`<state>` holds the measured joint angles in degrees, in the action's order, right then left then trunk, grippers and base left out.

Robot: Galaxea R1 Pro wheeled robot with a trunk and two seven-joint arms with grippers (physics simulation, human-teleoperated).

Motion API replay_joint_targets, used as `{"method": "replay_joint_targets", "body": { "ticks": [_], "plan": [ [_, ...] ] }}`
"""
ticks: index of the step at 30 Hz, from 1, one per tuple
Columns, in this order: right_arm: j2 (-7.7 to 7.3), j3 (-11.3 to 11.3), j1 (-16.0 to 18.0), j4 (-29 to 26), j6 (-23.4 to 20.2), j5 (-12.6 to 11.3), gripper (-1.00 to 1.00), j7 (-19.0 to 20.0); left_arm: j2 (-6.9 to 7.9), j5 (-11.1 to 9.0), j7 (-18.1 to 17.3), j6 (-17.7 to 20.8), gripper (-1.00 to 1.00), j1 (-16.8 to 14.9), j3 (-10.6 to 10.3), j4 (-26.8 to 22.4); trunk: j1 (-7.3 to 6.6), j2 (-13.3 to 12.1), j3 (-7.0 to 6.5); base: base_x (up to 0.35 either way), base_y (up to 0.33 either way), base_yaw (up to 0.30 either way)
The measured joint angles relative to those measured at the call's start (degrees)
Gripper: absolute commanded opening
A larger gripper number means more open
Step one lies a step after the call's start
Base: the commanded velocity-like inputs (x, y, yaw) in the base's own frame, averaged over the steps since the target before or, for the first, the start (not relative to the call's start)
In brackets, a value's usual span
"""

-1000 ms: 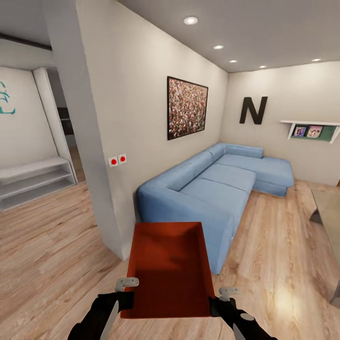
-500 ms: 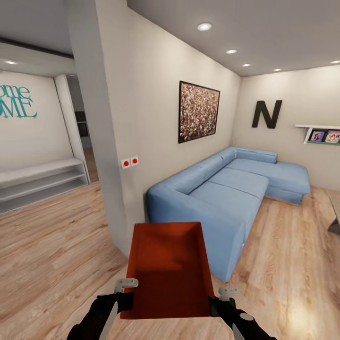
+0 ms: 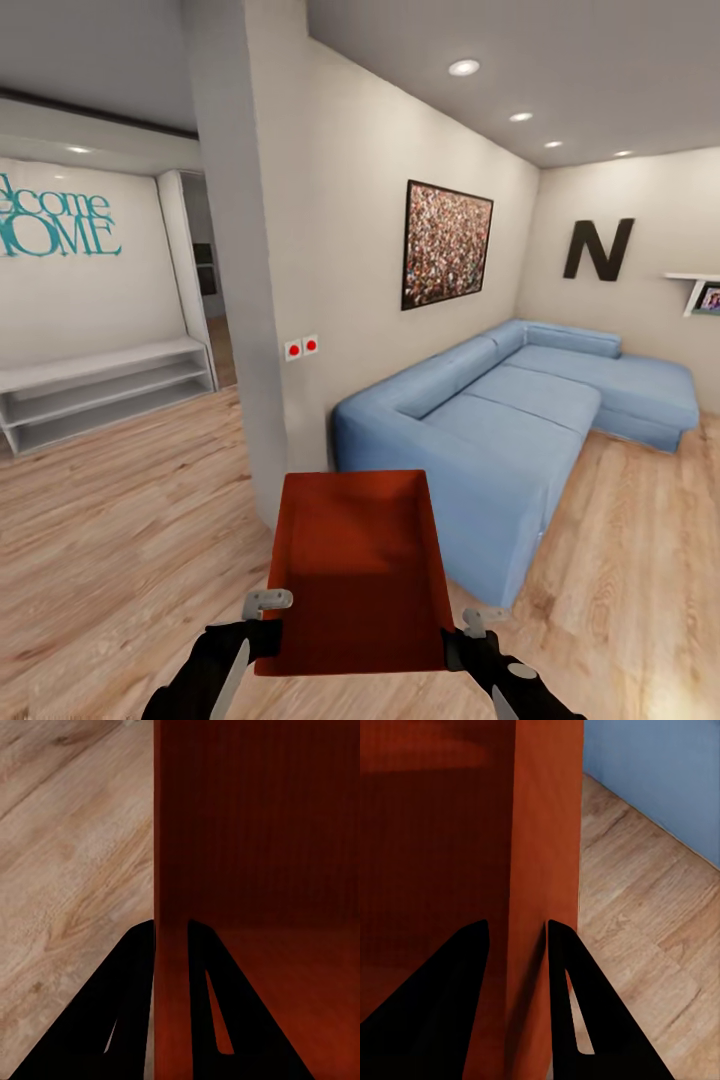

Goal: Move the two storage containers from the living room to the garage. In the garage, place one container on the floor and stack the other container on top of it (either order is fine).

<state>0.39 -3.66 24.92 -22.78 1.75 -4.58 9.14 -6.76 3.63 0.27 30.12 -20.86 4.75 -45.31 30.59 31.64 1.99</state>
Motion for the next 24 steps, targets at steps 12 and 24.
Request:
{"method": "replay_joint_targets", "body": {
  "ticks": [12,24],
  "plan": [
    [-0.01,-0.02,0.00,0.01,-0.08,0.01,-1.00,0.00,-0.01,-0.03,0.00,0.00,-1.00,0.00,0.07,0.09,0.00,-0.01,-0.21,0.000,0.000,0.286],
    [-0.01,-0.02,0.00,0.01,-0.08,0.01,-1.00,-0.01,-0.01,-0.03,0.00,0.00,-1.00,0.00,0.07,0.09,0.00,-0.01,-0.21,0.000,0.000,0.300]
  ]
}}
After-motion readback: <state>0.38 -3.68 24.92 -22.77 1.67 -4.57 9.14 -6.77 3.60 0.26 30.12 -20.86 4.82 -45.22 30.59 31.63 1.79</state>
